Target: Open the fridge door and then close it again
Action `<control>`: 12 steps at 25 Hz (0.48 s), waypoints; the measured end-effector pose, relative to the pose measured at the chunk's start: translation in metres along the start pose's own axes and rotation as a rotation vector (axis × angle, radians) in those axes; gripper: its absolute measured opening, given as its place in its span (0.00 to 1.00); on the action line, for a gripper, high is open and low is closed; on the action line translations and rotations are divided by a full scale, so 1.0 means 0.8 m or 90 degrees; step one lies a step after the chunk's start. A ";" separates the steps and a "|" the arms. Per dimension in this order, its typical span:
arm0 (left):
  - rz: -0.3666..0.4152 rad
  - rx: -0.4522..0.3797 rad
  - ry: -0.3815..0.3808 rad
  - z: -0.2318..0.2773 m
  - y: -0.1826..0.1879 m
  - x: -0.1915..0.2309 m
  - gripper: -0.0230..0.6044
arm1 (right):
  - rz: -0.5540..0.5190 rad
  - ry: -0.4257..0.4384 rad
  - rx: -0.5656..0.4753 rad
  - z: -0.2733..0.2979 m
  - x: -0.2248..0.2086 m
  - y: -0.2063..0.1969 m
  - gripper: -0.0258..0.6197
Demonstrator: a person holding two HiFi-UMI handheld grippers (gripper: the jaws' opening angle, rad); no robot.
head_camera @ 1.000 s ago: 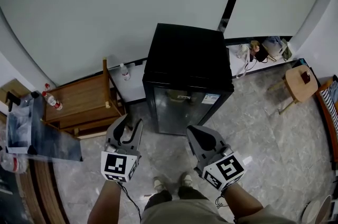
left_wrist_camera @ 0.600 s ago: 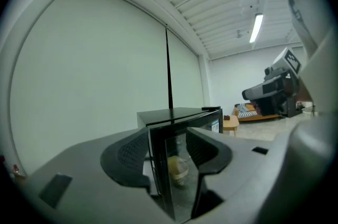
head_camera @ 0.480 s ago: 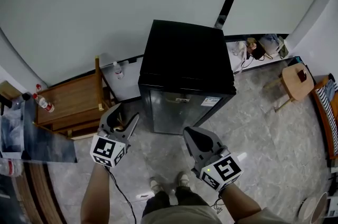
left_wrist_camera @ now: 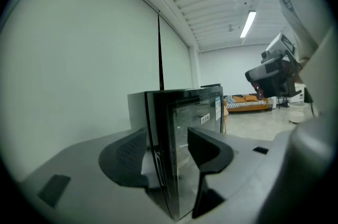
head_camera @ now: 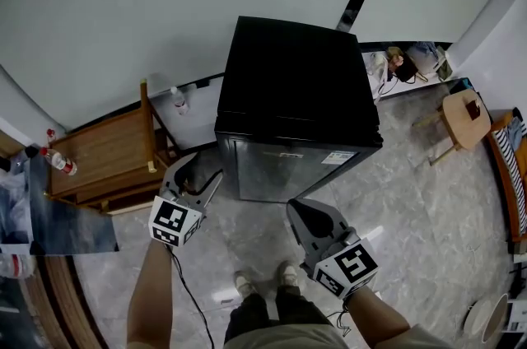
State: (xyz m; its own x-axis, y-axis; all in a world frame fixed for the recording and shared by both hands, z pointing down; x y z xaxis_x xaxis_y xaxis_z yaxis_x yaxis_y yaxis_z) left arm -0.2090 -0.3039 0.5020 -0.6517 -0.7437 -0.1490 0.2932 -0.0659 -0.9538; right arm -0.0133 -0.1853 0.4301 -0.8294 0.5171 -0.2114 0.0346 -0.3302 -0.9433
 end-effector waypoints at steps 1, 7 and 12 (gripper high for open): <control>-0.006 0.004 -0.004 0.008 -0.009 0.001 0.39 | 0.001 0.000 0.003 0.004 -0.002 -0.003 0.04; -0.048 0.004 -0.039 0.047 -0.057 0.003 0.39 | 0.000 0.001 0.023 0.025 -0.012 -0.019 0.04; -0.095 0.008 -0.070 0.076 -0.090 0.009 0.39 | 0.008 0.005 0.034 0.040 -0.018 -0.029 0.04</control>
State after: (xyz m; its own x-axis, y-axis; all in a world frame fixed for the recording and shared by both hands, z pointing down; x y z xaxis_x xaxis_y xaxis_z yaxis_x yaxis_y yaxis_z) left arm -0.1924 -0.3450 0.5856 -0.6079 -0.7937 0.0244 0.2076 -0.1885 -0.9599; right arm -0.0203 -0.2101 0.4636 -0.8246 0.5190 -0.2250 0.0145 -0.3782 -0.9256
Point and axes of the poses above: the fingertips, and each gripper's own axes: z forward along the fingers, x to its left, y out of its top, the point moved 5 cm from there along -z, backward along the fingers, and after that the axes turned 4 degrees about z, right-handed, at the moved point
